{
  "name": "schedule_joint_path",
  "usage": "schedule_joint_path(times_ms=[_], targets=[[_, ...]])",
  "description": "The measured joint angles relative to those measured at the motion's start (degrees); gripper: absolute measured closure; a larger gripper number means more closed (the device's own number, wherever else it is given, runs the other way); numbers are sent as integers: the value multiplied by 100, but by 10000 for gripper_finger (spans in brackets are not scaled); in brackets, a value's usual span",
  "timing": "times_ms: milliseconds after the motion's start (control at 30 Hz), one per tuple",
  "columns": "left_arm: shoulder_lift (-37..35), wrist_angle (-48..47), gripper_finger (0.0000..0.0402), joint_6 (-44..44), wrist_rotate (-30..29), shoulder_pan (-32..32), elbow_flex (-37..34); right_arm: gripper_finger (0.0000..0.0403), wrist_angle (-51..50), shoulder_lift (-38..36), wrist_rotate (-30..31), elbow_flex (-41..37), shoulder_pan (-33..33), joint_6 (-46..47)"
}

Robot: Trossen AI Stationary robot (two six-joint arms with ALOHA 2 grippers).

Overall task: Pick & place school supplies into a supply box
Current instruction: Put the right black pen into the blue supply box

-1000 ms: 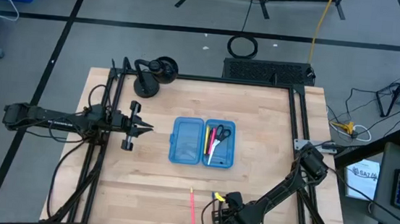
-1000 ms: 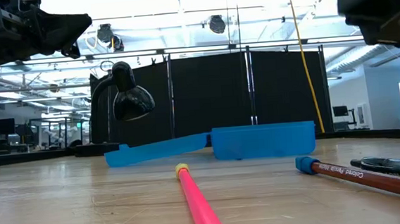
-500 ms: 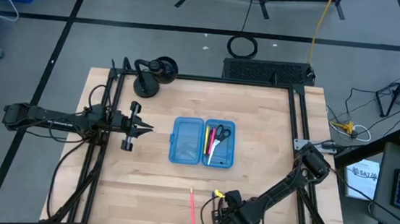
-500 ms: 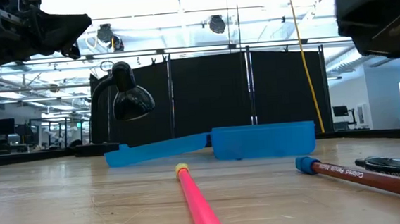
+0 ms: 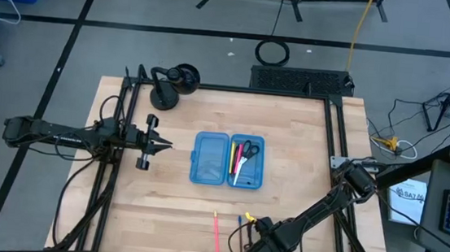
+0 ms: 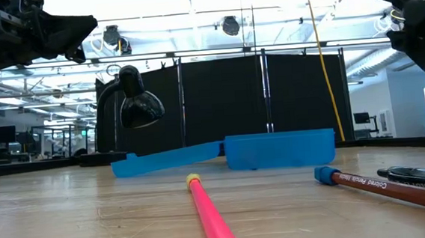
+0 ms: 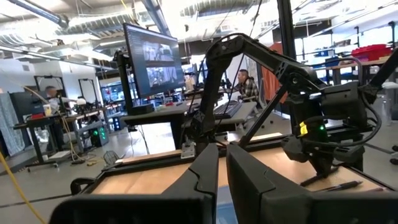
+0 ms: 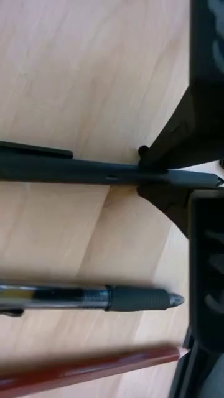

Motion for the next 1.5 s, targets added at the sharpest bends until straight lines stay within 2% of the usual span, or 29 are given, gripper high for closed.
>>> schedule_joint_path(times_ms=[200, 300, 400, 533, 600, 700, 800, 933, 1100, 1233, 1367, 1500], targets=[[0, -103, 364, 0, 9, 0, 0, 382, -96, -284, 259, -48, -20, -65], [0, -155, 364, 2, 9, 0, 0, 382, -24, -748, 888, -49, 3, 77], [0, -220, 364, 2, 7, 2, 0, 382, -358, -1187, 1708, -99, 57, 288], [0, -352, 364, -13, 7, 2, 0, 382, -671, -1783, 2212, -49, -9, 398], [0, -394, 364, -34, 7, 2, 0, 382, -967, -2009, 2655, -67, -50, 405], [-2, -406, 364, -35, 5, 2, 0, 382, -1279, -2465, 3661, -51, -276, 386], [0, -404, 364, -174, -142, 0, 0, 382, -1596, -2882, 4107, -50, -679, 12], [0, -445, 364, -491, -449, 2, 0, 382, -1446, -3247, 3927, -44, -1497, -1033], [0, -579, 364, -568, -460, 2, 0, 381, -1149, -3284, 2893, -47, -2767, -2647], [-2, -605, 364, -466, -459, 0, 0, 382, -699, -3146, 2529, -47, -3596, -3720], [-2, -607, 364, -450, -460, 2, 0, 382, -319, -2854, 2027, -47, -4120, -4267], [-2, -605, 364, -340, -460, 2, -2, 383, -231, -2412, 1526, -47, -4343, -4457]])
